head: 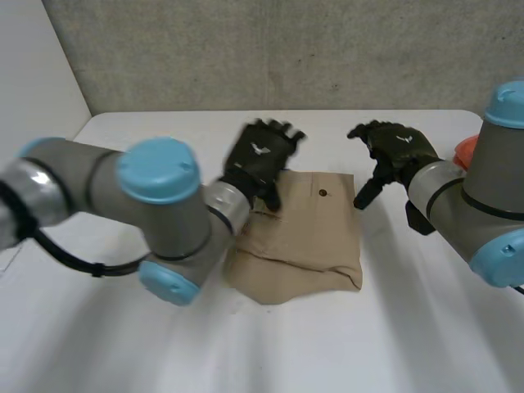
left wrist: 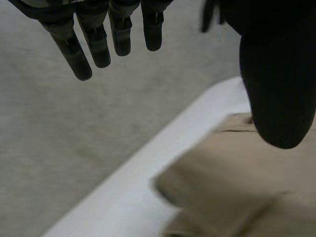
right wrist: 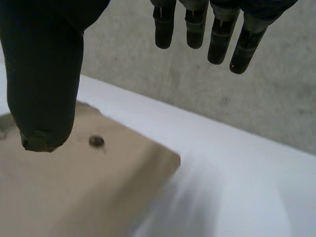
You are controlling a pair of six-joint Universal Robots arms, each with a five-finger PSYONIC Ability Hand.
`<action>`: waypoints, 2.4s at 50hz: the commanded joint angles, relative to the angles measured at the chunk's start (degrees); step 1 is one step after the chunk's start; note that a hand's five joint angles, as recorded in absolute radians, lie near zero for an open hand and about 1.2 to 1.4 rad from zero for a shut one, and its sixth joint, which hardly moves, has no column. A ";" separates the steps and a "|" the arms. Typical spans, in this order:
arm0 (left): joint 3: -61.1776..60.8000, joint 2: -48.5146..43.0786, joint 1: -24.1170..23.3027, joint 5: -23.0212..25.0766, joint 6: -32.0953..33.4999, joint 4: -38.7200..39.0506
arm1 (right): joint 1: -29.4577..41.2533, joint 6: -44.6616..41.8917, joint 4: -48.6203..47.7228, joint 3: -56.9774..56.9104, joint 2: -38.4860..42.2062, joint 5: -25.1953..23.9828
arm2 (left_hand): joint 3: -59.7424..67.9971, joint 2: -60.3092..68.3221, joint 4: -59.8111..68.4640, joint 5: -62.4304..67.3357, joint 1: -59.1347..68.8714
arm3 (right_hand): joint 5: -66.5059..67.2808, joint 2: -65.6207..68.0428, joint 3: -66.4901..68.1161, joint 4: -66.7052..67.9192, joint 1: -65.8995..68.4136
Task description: Fold the laundry.
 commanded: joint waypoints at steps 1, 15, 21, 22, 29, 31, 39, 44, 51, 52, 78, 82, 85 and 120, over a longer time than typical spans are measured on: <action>9.99 -10.36 -2.21 2.69 -0.20 -6.56 | 0.70 -1.28 1.27 -0.11 5.45 -0.39 | 5.17 5.93 5.70 5.71 6.16 | -3.36 -2.58 -2.33 -3.35 -1.63; 9.31 -13.44 -0.54 -7.15 6.20 -17.02 | 4.13 -8.30 1.00 -4.07 14.96 -0.57 | 4.52 5.27 5.05 5.06 5.51 | -3.36 -2.58 -2.33 -3.35 -1.63; 7.01 -11.77 -0.63 -7.33 8.32 -17.37 | 4.66 -14.63 1.00 -4.86 17.77 0.05 | 3.84 4.59 4.36 4.37 4.83 | -3.36 -2.58 -2.33 -3.35 -1.63; 6.93 -11.77 -0.54 -7.33 8.41 -17.46 | 4.57 -15.94 1.00 -5.21 18.29 0.40 | 3.84 4.59 4.36 4.37 4.83 | -3.36 -2.58 -2.33 -3.35 -1.63; 6.92 -10.81 -0.54 -8.92 10.16 -17.46 | 4.31 -18.15 1.27 -5.74 17.34 2.16 | 3.50 4.26 4.03 4.04 4.49 | -3.36 -2.58 -2.33 -3.35 -1.63; 7.36 -9.32 -0.45 -8.74 9.90 -17.11 | 4.13 -18.15 1.27 -5.48 16.28 2.42 | 2.83 3.58 3.36 3.37 3.82 | -3.36 -2.58 -2.33 -3.35 -1.63; 7.19 -0.01 0.16 -4.97 6.40 -16.93 | 5.01 -17.89 -5.83 3.64 4.52 5.40 | -0.53 0.22 -0.01 0.00 0.45 | -3.36 -2.58 -2.33 -3.35 -1.63; 6.49 7.56 1.65 4.87 0.68 -18.34 | 6.59 -17.89 -12.26 13.41 -2.35 5.85 | -0.37 0.38 0.15 0.17 0.62 | -3.36 -2.58 -2.33 -3.35 -1.63; 7.54 12.04 5.87 18.67 -4.07 -26.77 | 11.77 -17.27 -18.67 25.27 -5.26 5.76 | 0.31 1.06 0.83 0.84 1.30 | -3.36 -2.58 -2.33 -3.35 -1.63; 8.15 12.31 6.66 20.51 -4.94 -28.17 | 12.30 -17.27 -19.47 26.07 -5.17 5.76 | 0.31 1.06 0.83 0.84 1.30 | -3.36 -2.58 -2.33 -3.35 -1.63; 8.33 12.31 6.67 22.81 -6.36 -29.77 | 15.03 -23.69 -34.50 22.74 10.21 5.67 | 0.64 1.39 1.16 1.18 1.63 | -1.46 -0.67 -0.42 -1.44 0.28; 8.24 12.31 6.67 22.81 -6.36 -29.77 | 14.94 -23.69 -34.77 20.55 11.79 5.59 | 0.64 1.39 1.16 1.18 1.63 | 3.94 4.73 4.98 3.96 5.67; 8.24 12.40 6.67 22.81 -6.36 -29.77 | 14.94 -23.60 -34.86 18.71 12.93 5.59 | 0.48 1.23 1.00 1.01 1.47 | 11.15 11.94 12.19 11.17 12.88; 6.05 13.54 7.11 22.81 -6.36 -29.68 | -20.03 -37.41 -29.85 8.08 8.98 -30.70 | 0.30 1.06 0.83 0.84 1.29 | 66.64 67.42 67.67 66.65 68.37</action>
